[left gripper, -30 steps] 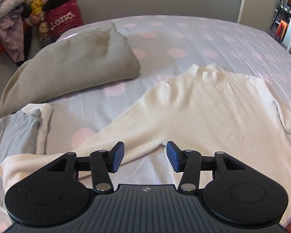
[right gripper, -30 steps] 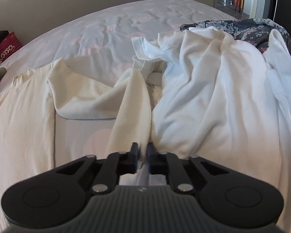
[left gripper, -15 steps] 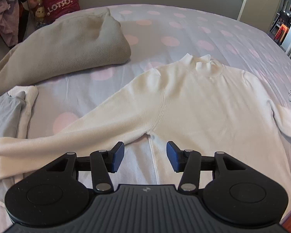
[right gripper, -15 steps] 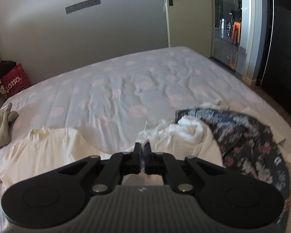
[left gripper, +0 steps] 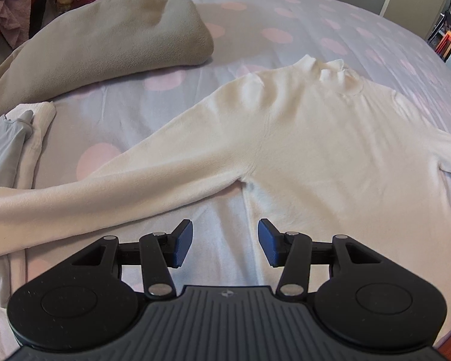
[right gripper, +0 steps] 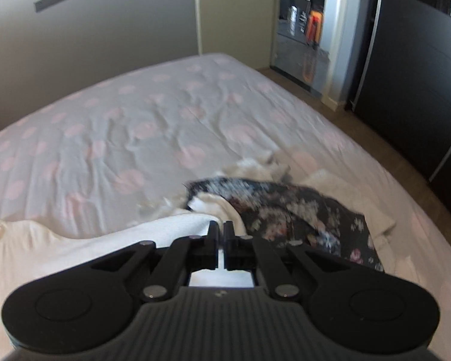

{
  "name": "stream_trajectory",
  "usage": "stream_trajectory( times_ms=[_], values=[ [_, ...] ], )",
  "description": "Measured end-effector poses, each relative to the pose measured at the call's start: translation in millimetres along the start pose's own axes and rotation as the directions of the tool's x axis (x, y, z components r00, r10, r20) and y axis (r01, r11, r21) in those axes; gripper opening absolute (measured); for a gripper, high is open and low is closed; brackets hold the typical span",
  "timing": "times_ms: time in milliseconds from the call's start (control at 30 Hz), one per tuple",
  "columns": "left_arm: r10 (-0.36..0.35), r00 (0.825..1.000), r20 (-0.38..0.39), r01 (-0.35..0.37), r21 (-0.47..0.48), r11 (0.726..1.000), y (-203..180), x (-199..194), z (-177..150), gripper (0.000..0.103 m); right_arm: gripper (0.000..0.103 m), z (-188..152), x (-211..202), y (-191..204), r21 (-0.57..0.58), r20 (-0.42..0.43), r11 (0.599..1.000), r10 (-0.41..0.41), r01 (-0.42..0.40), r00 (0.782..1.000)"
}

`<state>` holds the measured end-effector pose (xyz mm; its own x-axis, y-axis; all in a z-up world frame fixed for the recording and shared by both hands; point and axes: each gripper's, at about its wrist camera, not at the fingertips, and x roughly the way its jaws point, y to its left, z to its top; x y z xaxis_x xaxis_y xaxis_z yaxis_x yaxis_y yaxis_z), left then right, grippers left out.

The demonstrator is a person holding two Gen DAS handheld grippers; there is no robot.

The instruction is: Fold clothes

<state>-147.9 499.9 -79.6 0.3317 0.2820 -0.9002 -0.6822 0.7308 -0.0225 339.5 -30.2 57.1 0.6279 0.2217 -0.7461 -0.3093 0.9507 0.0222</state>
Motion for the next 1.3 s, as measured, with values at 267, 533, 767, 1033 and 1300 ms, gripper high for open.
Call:
stream_trajectory(
  times_ms=[267,533,767,1033,1300],
  values=[
    [0.022,0.999,-0.033,-0.022,-0.023,0.999,8,14,2,0.046,0.011,-16,47,-30,0.11,-0.017,0.993,0.034,-0.032,0.999],
    [0.008,0.999,-0.043,-0.009,-0.011,1.0,-3,22,0,0.046,0.034,-28,23,-38,0.166,0.001,0.982,0.09,-0.089,0.996],
    [-0.004,1.0,-0.03,0.004,0.011,1.0,-10,13,-3,0.046,0.04,-60,31,-42,0.375,-0.062,0.912,0.203,-0.166,0.977],
    [0.03,0.999,-0.031,-0.03,0.012,0.999,-2,4,-7,0.047,0.005,-63,42,-55,0.518,0.023,0.838,0.185,-0.17,0.982],
    [0.035,0.999,-0.041,-0.036,-0.017,0.999,10,7,-13,0.047,0.005,-52,-13,-46,0.433,0.094,0.882,0.163,-0.188,0.982]
  ],
)
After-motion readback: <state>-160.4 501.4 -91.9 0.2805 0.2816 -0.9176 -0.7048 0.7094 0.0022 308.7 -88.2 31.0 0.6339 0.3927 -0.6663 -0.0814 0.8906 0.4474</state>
